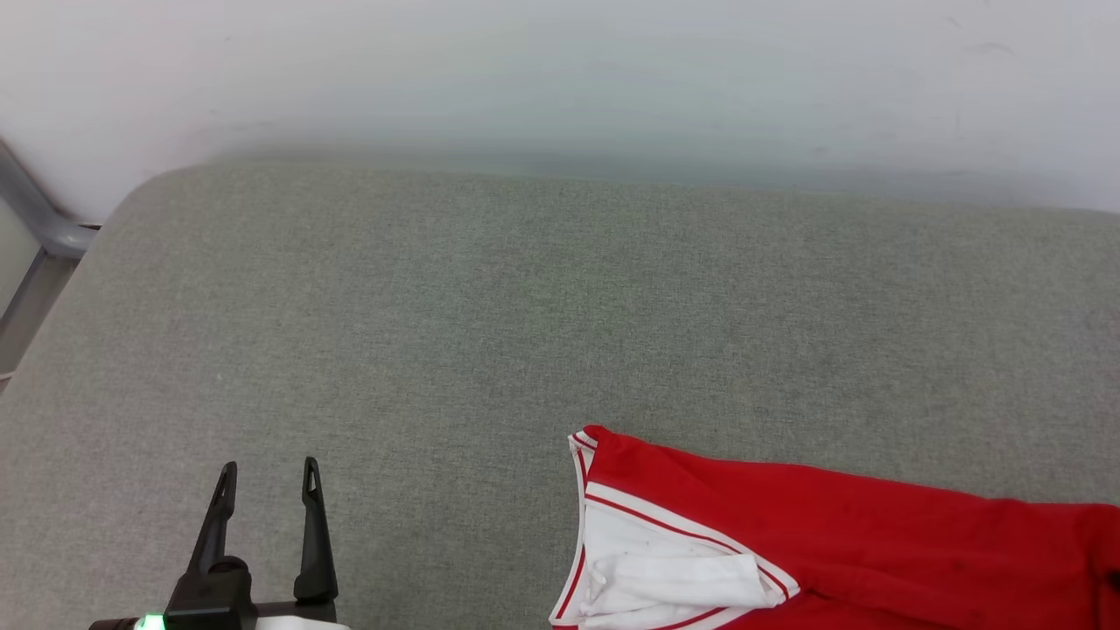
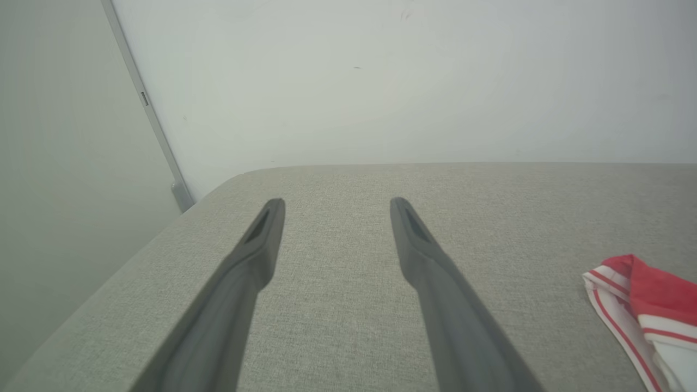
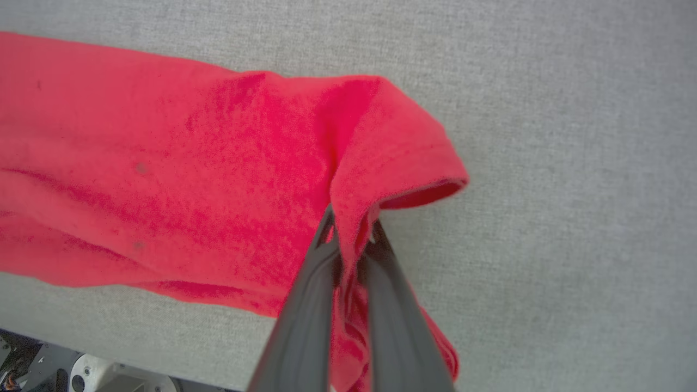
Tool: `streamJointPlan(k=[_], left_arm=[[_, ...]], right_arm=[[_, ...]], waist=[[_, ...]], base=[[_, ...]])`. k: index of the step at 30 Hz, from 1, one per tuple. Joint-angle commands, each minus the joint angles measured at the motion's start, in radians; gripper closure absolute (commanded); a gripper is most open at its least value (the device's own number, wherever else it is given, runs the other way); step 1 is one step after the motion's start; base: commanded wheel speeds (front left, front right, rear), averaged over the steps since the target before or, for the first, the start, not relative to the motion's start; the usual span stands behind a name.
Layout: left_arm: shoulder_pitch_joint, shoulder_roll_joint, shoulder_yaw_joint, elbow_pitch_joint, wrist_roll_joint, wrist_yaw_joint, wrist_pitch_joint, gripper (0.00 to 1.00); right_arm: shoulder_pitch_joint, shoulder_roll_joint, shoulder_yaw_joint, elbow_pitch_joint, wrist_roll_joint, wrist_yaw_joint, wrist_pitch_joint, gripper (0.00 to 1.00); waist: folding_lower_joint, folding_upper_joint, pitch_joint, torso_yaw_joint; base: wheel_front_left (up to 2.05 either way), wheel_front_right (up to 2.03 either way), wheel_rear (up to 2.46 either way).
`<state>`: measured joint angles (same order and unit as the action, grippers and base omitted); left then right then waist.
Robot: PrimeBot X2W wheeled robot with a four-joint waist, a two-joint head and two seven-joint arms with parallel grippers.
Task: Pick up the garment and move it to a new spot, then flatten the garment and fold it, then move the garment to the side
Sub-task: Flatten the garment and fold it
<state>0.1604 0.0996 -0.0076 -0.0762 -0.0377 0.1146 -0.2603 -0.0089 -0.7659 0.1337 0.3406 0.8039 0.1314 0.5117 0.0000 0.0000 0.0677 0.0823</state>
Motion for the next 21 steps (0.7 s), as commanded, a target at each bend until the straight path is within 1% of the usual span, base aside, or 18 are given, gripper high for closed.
streamJointPlan(k=[1, 2, 3, 8, 11, 16, 21], left_arm=[[0.009, -0.001, 0.003, -0.001, 0.009, 0.0, -0.007, 0.0], [0.016, -0.003, 0.005, 0.0, 0.007, -0.002, -0.007, 0.0], [0.016, -0.003, 0.007, 0.0, 0.007, -0.003, -0.007, 0.0], [0.008, -0.007, 0.007, 0.001, 0.014, -0.007, -0.007, 0.0], [0.003, -0.009, 0.004, 0.004, 0.016, -0.01, -0.007, 0.0], [-0.003, -0.011, 0.004, 0.006, 0.022, -0.014, -0.007, 0.0], [-0.019, -0.014, -0.004, 0.01, 0.027, -0.014, -0.007, 0.0]], right_arm=[[0.012, -0.006, -0.001, -0.018, 0.005, -0.002, 0.003, 1.0], [0.04, -0.005, -0.007, -0.096, 0.008, -0.001, 0.009, 1.0], [0.053, 0.003, -0.009, -0.138, 0.011, -0.001, 0.014, 1.0], [0.096, 0.051, 0.001, -0.335, -0.025, -0.001, 0.052, 1.0], [0.097, 0.087, 0.022, -0.429, -0.052, -0.001, 0.081, 1.0], [0.041, 0.134, 0.085, -0.544, -0.102, -0.001, 0.123, 1.0], [-0.051, 0.166, 0.197, -0.586, -0.134, -0.001, 0.143, 1.0]], waist=[[0.0, 0.0, -0.002, -0.001], [0.0, 0.0, -0.006, -0.004], [0.0, 0.0, -0.006, -0.005], [0.0, 0.0, -0.002, -0.003], [0.0, 0.0, 0.0, 0.003], [0.0, 0.0, 0.008, 0.015], [0.0, 0.0, 0.02, 0.031]], base=[[0.0, 0.0, 0.0], [0.0, 0.0, 0.0], [0.0, 0.0, 0.0], [0.0, 0.0, 0.0], [0.0, 0.0, 0.0], [0.0, 0.0, 0.0], [0.0, 0.0, 0.0]])
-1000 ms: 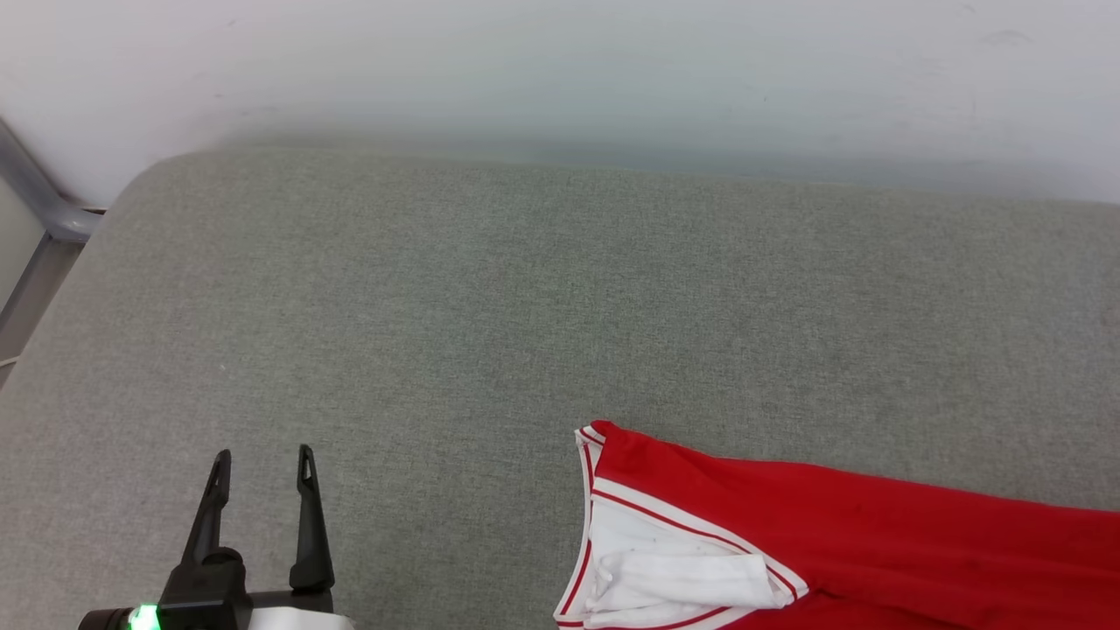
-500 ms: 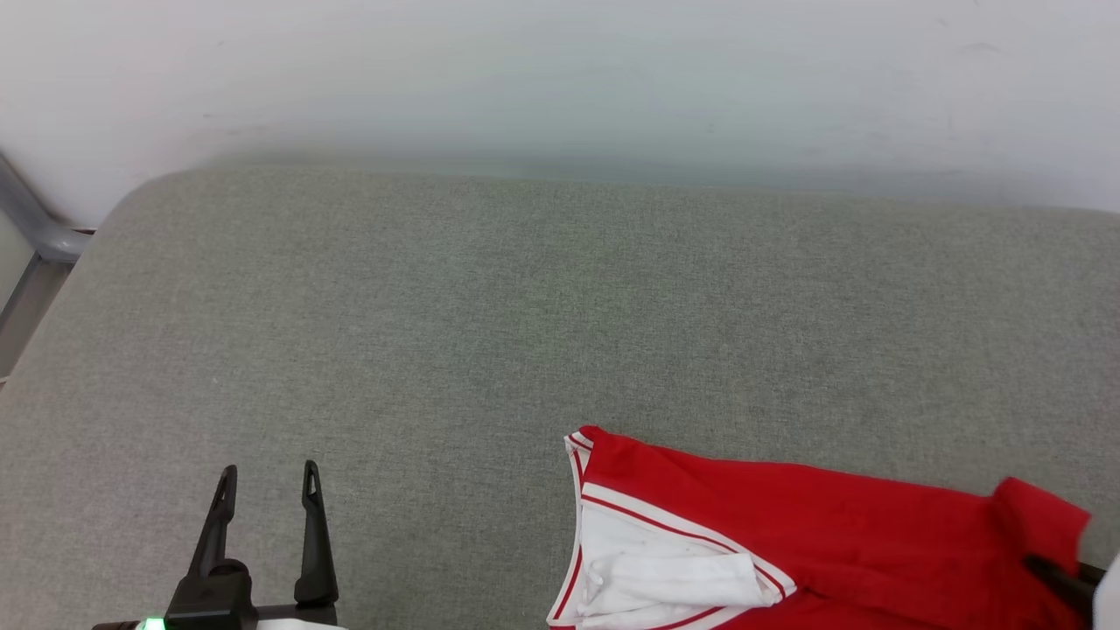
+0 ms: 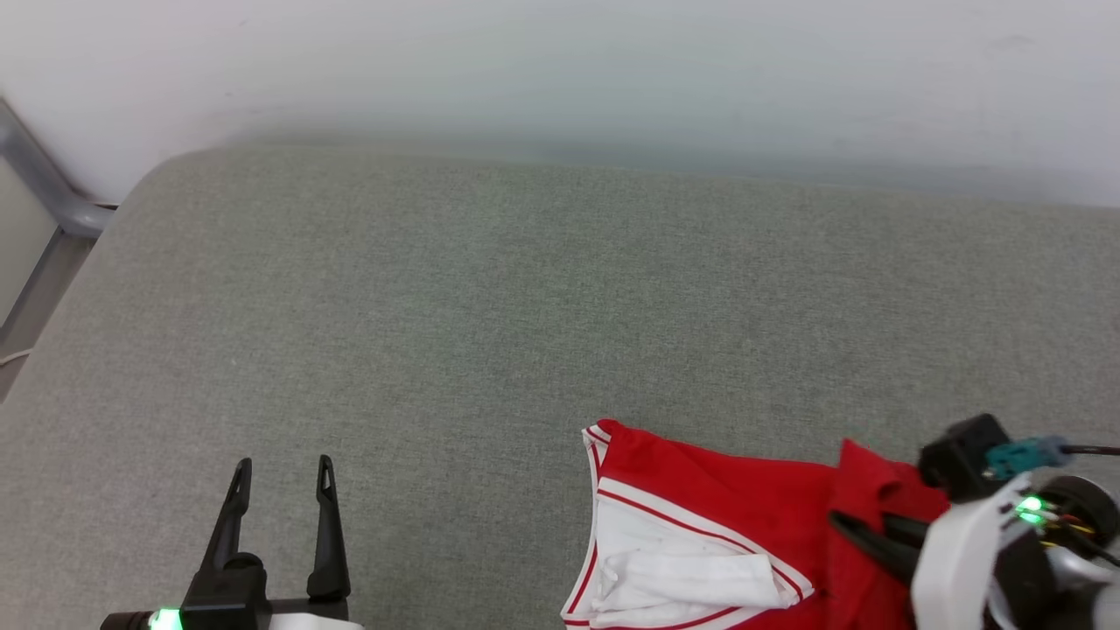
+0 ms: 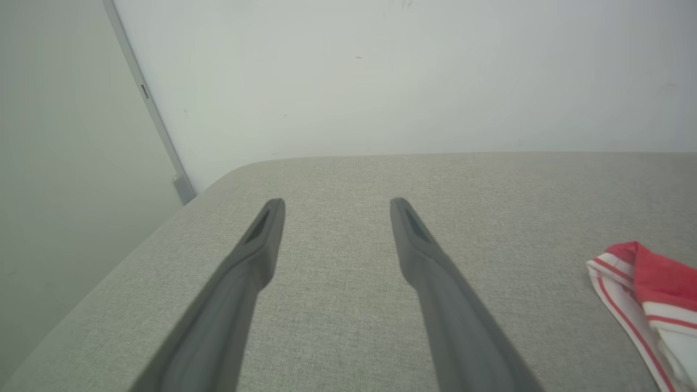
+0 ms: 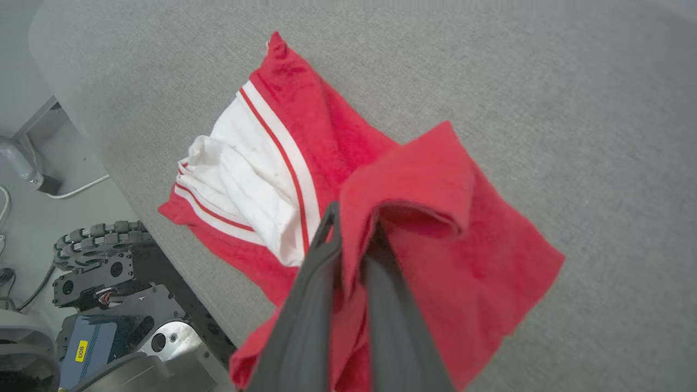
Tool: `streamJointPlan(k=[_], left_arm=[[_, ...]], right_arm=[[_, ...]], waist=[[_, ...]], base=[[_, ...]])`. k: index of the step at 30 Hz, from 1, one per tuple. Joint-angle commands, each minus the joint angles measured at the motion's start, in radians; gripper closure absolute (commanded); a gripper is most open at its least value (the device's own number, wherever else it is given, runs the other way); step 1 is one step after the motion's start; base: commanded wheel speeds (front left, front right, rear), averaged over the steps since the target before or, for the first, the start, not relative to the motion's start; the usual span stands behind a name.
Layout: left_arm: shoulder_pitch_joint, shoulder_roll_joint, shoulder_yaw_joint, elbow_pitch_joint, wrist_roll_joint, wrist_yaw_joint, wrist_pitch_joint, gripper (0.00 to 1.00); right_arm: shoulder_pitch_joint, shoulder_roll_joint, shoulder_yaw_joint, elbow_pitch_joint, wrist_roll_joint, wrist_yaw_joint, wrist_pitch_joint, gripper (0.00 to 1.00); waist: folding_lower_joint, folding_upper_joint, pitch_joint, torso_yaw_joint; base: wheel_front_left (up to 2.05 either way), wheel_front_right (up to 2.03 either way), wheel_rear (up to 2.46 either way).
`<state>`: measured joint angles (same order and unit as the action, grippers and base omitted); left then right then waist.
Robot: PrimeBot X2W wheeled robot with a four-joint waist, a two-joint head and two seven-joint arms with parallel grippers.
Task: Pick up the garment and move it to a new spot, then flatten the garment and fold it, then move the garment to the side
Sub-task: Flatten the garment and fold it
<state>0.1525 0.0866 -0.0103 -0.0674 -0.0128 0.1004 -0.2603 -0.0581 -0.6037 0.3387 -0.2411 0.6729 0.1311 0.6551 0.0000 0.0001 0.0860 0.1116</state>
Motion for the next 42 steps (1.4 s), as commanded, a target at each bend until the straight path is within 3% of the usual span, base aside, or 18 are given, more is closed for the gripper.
streamJointPlan(k=[1, 16, 28, 34, 35, 36, 37, 42], left_arm=[[-0.015, -0.001, -0.002, 0.002, 0.003, 0.001, -0.007, 0.0], [-0.059, -0.011, -0.031, 0.009, 0.005, -0.001, -0.007, 0.0], [-0.09, -0.018, -0.047, 0.016, -0.001, 0.0, -0.007, 0.0], [-0.09, -0.019, -0.049, 0.02, 0.0, 0.002, -0.007, 0.0], [-0.087, -0.019, -0.048, 0.022, 0.0, 0.002, -0.007, 0.0], [-0.083, -0.019, -0.048, 0.023, 0.001, 0.002, -0.007, 0.0], [-0.078, -0.018, -0.047, 0.024, 0.002, 0.002, -0.007, 0.0], [-0.054, -0.012, -0.043, 0.023, 0.007, 0.003, -0.007, 0.0]], right_arm=[[-0.026, 0.009, 0.016, -0.003, -0.008, -0.001, 0.0, 1.0], [-0.38, 0.091, 0.412, 0.149, -0.034, -0.001, -0.038, 1.0], [-0.513, 0.17, 0.668, 0.495, -0.009, -0.001, -0.055, 1.0], [-0.532, 0.202, 0.73, 0.615, 0.012, -0.001, -0.131, 1.0], [-0.533, 0.206, 0.733, 0.62, 0.021, -0.001, -0.15, 0.75], [-0.533, 0.207, 0.733, 0.618, 0.029, -0.001, -0.169, 0.16], [-0.534, 0.202, 0.731, 0.61, 0.032, -0.001, -0.188, 0.0], [-0.521, 0.148, 0.682, 0.522, 0.043, -0.001, -0.298, 0.0]], waist=[[0.0, -0.0001, 0.005, 0.005], [0.0, -0.0001, 0.06, 0.066], [0.0, -0.0001, 0.095, 0.098], [0.0, -0.0001, 0.094, 0.097], [0.0, -0.0001, 0.09, 0.094], [0.0, -0.0001, 0.085, 0.092], [0.0, -0.0001, 0.079, 0.089], [0.0, -0.0001, 0.042, 0.06]], base=[[0.0, 0.0, 0.0], [0.0, 0.0, 0.0], [0.0, 0.0, 0.0], [0.0, 0.0, 0.0], [0.0, 0.0, 0.0], [0.0, 0.0, 0.0], [0.0, 0.0, 0.0], [0.0, 0.0, 0.0]])
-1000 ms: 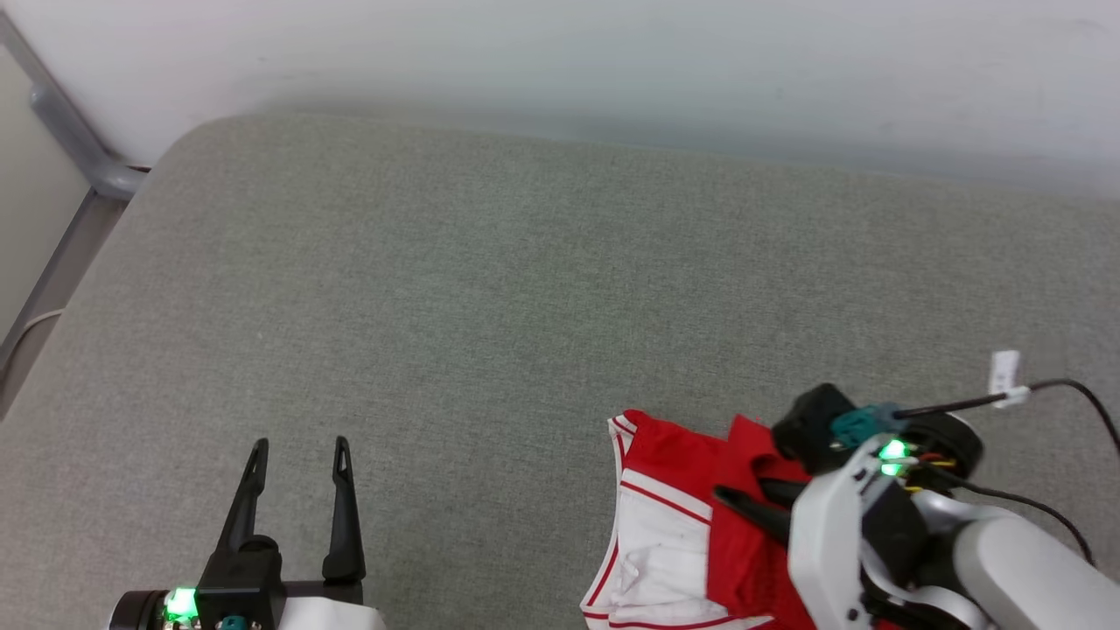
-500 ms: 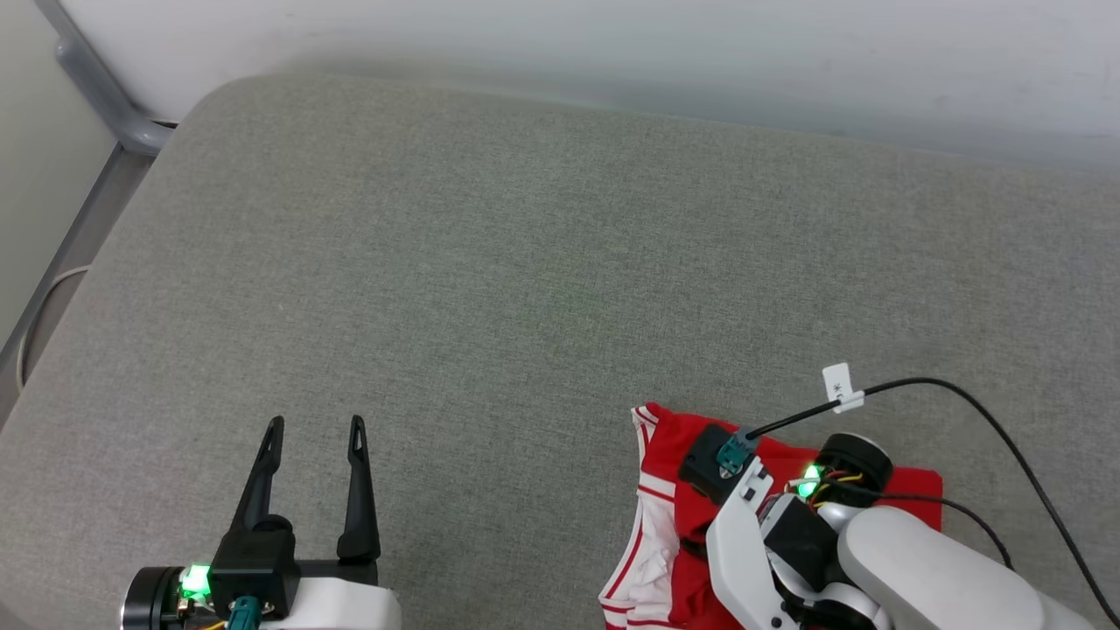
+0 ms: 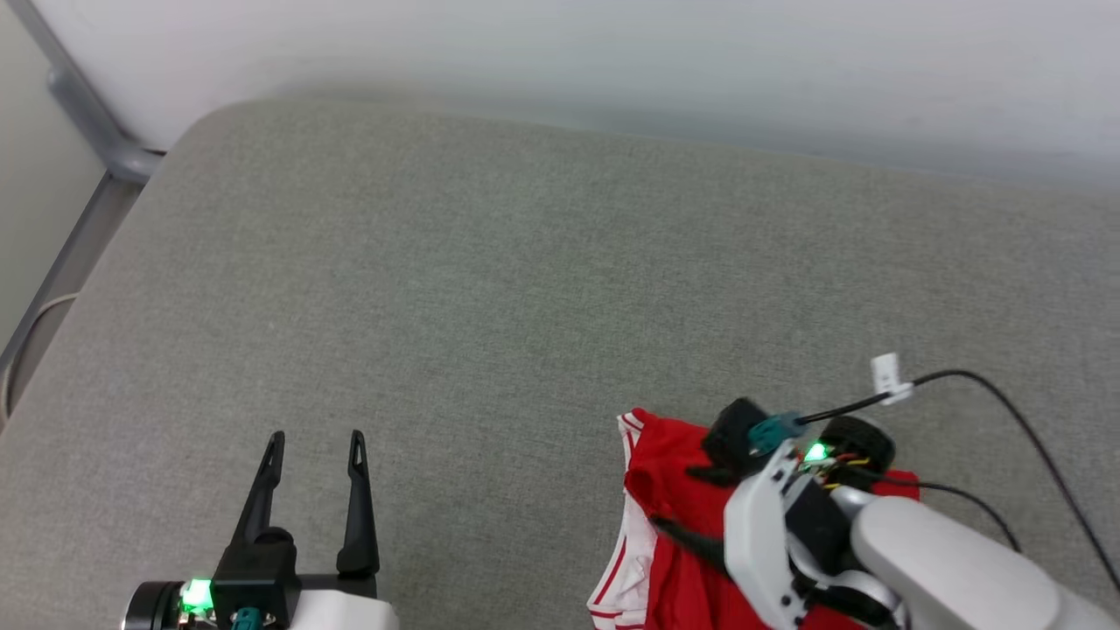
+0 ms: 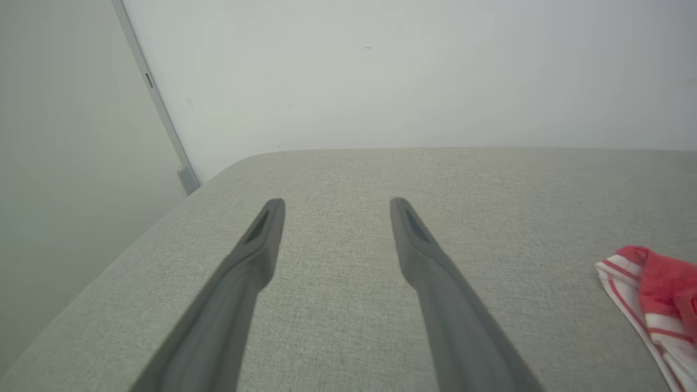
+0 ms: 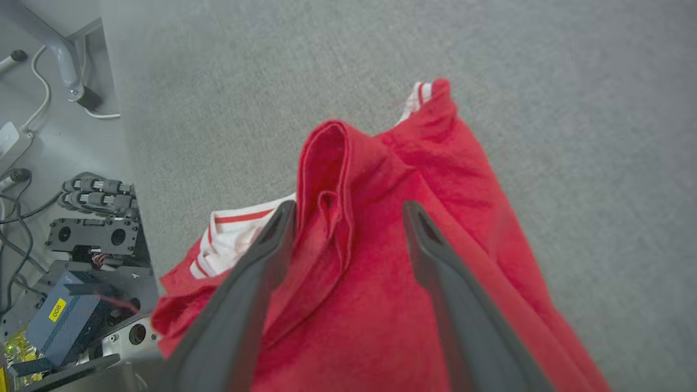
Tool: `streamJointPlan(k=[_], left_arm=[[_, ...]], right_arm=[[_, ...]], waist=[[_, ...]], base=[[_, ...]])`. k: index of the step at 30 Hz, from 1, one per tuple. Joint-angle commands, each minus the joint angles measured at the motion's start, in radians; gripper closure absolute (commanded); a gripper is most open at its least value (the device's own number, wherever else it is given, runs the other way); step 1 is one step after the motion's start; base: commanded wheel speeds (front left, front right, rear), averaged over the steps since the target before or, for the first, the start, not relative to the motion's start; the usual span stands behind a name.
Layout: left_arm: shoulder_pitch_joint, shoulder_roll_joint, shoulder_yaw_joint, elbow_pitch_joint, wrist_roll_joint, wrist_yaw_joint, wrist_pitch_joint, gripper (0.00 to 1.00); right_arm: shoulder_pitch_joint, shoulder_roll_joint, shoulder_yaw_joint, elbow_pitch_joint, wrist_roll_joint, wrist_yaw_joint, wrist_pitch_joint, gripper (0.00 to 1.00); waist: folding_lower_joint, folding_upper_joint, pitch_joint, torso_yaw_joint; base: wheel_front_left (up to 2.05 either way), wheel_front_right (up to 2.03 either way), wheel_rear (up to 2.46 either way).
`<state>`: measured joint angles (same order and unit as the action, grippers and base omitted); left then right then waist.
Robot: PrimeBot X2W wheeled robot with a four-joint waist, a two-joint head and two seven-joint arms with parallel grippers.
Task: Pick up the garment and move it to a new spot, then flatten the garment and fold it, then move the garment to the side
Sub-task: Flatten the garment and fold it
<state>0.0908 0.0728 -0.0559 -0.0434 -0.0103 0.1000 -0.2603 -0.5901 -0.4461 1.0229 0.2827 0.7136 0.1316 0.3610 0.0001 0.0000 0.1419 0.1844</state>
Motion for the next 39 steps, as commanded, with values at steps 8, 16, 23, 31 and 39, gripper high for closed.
streamJointPlan(k=[8, 16, 23, 31, 39], left_arm=[[0.048, 0.012, 0.009, -0.007, 0.007, 0.005, -0.006, 0.0], [0.066, 0.021, 0.008, -0.004, 0.007, 0.005, -0.006, 0.0], [0.074, 0.029, 0.001, -0.006, 0.015, 0.011, -0.005, 0.0], [0.086, 0.037, -0.006, -0.015, 0.014, 0.015, -0.005, 0.0], [0.106, 0.045, -0.015, -0.024, 0.008, 0.012, -0.005, 0.0]], right_arm=[[0.113, -0.093, -0.24, -0.124, -0.067, -0.002, -0.128, 0.0], [0.266, -0.029, -0.563, -0.14, -0.259, -0.002, -0.283, 0.0], [0.441, 0.135, -0.868, -0.198, -0.454, -0.002, -0.432, 0.0], [0.605, 0.317, -1.044, -0.303, -0.571, -0.002, -0.545, 0.0], [0.694, 0.381, -1.067, -0.375, -0.581, -0.001, -0.562, 0.0]], waist=[[-0.0001, 0.0, -0.068, -0.08], [-0.0001, 0.0, -0.097, -0.129], [-0.0001, 0.0, -0.114, -0.158], [-0.0001, 0.0, -0.131, -0.171], [-0.0001, 0.0, -0.146, -0.172]], base=[[0.0, 0.0, 0.0], [0.0, 0.0, 0.0], [0.0, 0.0, 0.0], [0.0, 0.0, 0.0], [0.0, 0.0, 0.0]])
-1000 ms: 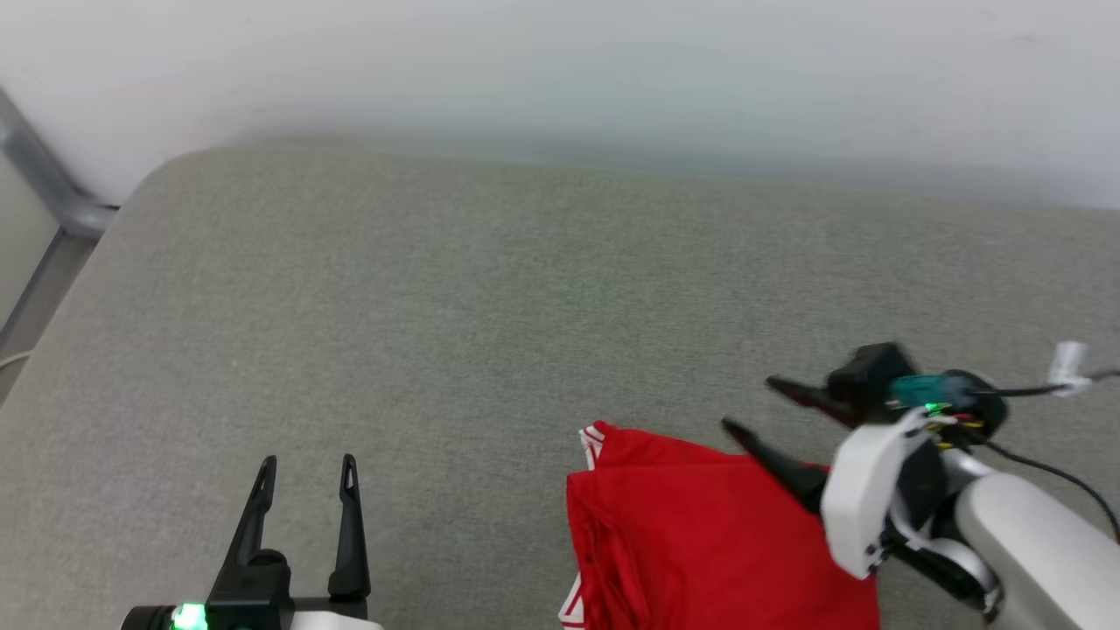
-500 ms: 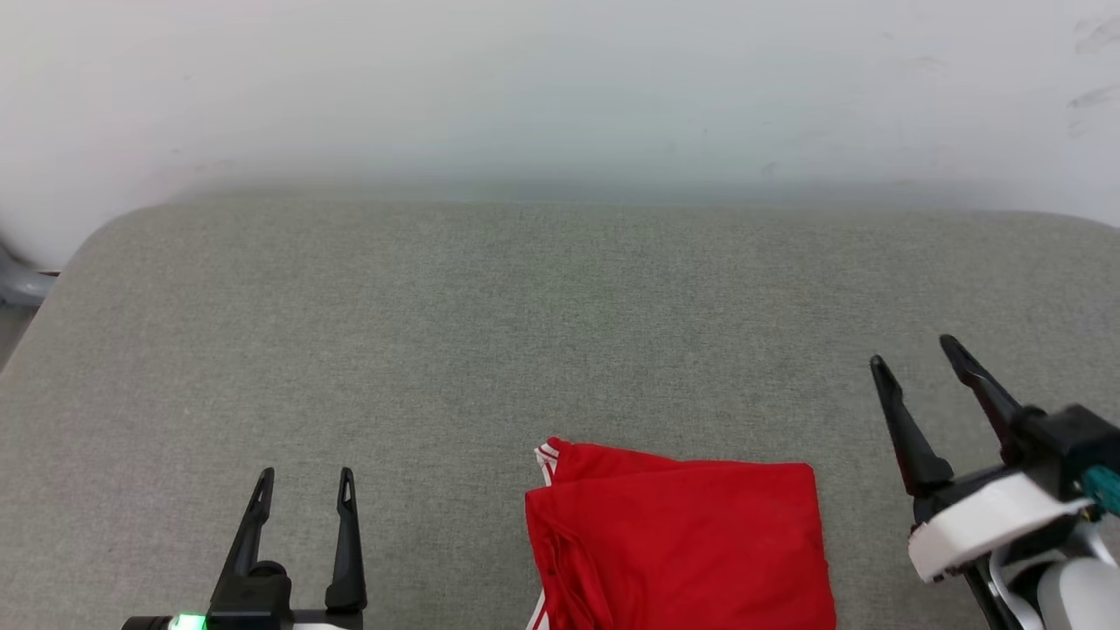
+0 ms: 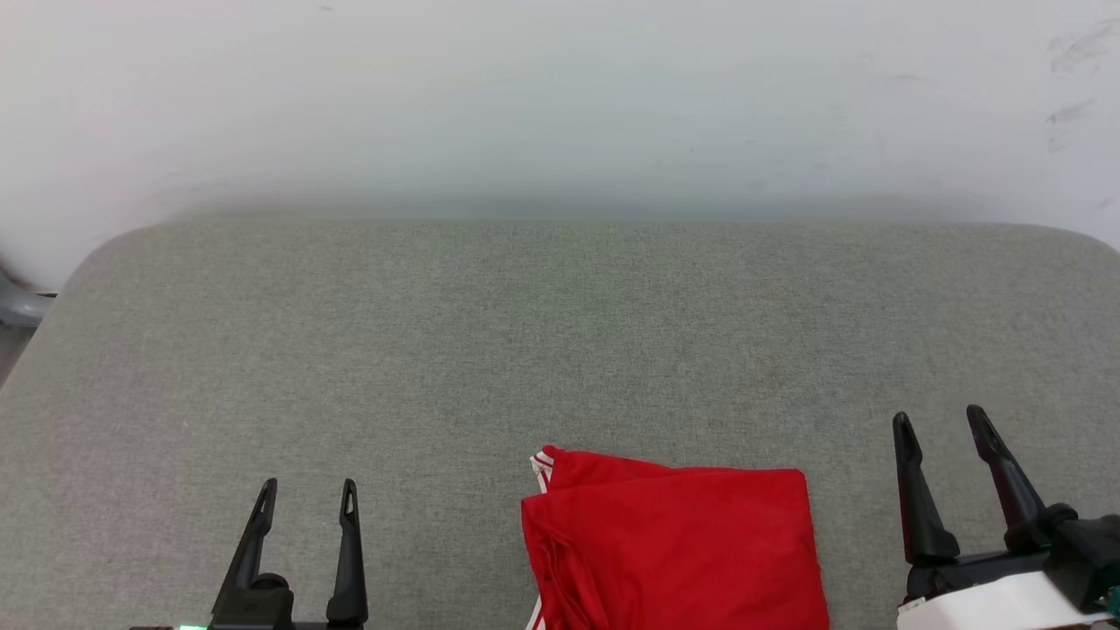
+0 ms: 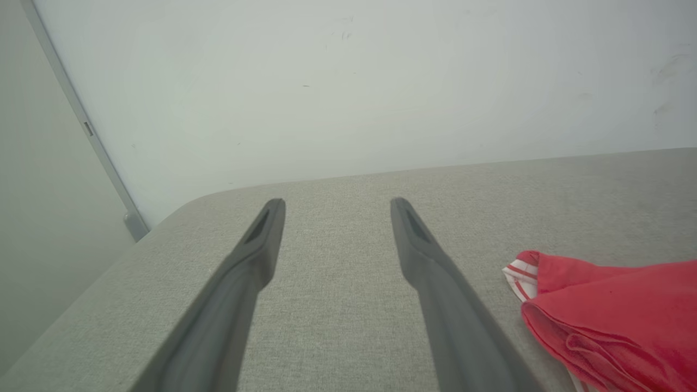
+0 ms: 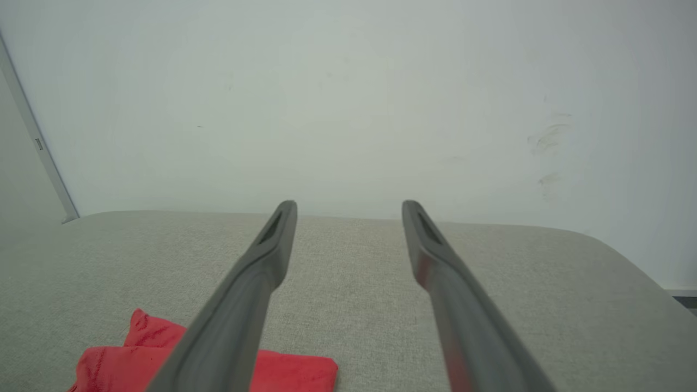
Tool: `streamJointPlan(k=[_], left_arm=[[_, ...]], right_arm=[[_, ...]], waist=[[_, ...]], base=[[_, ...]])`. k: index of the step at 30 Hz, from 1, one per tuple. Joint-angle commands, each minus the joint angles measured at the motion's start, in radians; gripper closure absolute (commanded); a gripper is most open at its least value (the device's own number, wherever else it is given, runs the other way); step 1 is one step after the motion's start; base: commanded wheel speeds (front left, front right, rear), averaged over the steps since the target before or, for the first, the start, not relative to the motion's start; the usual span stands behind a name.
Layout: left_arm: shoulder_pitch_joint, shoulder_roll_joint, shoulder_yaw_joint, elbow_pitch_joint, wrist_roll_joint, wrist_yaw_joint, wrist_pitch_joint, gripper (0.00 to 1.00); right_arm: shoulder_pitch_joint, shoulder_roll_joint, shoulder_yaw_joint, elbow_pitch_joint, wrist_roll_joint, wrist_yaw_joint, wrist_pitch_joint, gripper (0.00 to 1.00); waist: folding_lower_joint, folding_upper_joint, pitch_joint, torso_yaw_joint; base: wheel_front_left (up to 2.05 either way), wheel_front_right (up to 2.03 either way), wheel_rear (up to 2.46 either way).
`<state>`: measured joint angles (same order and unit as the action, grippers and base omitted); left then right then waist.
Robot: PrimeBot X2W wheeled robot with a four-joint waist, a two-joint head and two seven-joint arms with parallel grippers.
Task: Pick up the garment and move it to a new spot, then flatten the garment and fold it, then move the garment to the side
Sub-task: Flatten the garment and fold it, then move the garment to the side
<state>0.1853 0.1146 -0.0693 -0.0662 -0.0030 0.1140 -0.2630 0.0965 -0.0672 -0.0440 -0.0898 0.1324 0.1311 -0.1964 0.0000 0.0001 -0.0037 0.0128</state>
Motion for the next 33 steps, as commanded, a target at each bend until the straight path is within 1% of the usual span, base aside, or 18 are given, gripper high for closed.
streamJointPlan(k=[1, 11, 20, 23, 25, 27, 29, 33], left_arm=[[0.012, 0.004, -0.002, 0.0, -0.002, -0.003, -0.002, 0.0], [0.015, 0.01, 0.001, 0.018, -0.016, -0.009, -0.002, 0.0], [0.014, 0.011, 0.003, 0.026, -0.021, -0.007, -0.002, 0.0], [0.01, 0.01, 0.001, 0.028, -0.022, -0.008, -0.002, 0.0], [0.007, 0.01, 0.0, 0.028, -0.022, -0.009, -0.002, 0.0], [0.005, 0.01, -0.001, 0.029, -0.023, -0.01, -0.002, 0.0], [0.002, 0.009, -0.002, 0.031, -0.025, -0.013, -0.002, 0.0], [-0.008, 0.007, -0.007, 0.036, -0.027, -0.016, -0.002, 0.0]], right_arm=[[0.014, 0.005, 0.001, -0.007, 0.0, -0.001, -0.004, 0.0], [0.055, 0.019, 0.009, -0.006, 0.003, -0.001, 0.004, 0.0], [0.045, 0.019, 0.006, 0.0, 0.01, -0.001, 0.014, 0.0], [0.015, 0.019, -0.015, -0.015, 0.01, -0.001, 0.028, 0.0], [-0.012, 0.002, -0.033, -0.029, 0.013, -0.001, 0.048, 0.0], [-0.049, -0.028, -0.045, -0.041, 0.031, -0.001, 0.079, 0.0], [-0.093, -0.065, -0.042, -0.056, 0.05, -0.001, 0.118, 0.0], [-0.181, -0.161, -0.001, -0.058, 0.119, -0.001, 0.242, 0.0]], waist=[[0.0, -0.0001, -0.001, 0.001], [0.0, -0.0001, -0.01, 0.01], [0.0, -0.0001, -0.011, 0.013], [0.0, -0.0001, -0.01, 0.017], [0.0, -0.0001, -0.01, 0.02], [0.0, -0.0001, -0.01, 0.024], [0.0, -0.0001, -0.009, 0.028], [0.0, -0.0001, -0.004, 0.039]], base=[[0.0, 0.0, 0.0], [0.0, 0.0, 0.0], [0.0, 0.0, 0.0], [0.0, 0.0, 0.0], [0.0, 0.0, 0.0], [0.0, 0.0, 0.0], [0.0, 0.0, 0.0], [0.0, 0.0, 0.0]])
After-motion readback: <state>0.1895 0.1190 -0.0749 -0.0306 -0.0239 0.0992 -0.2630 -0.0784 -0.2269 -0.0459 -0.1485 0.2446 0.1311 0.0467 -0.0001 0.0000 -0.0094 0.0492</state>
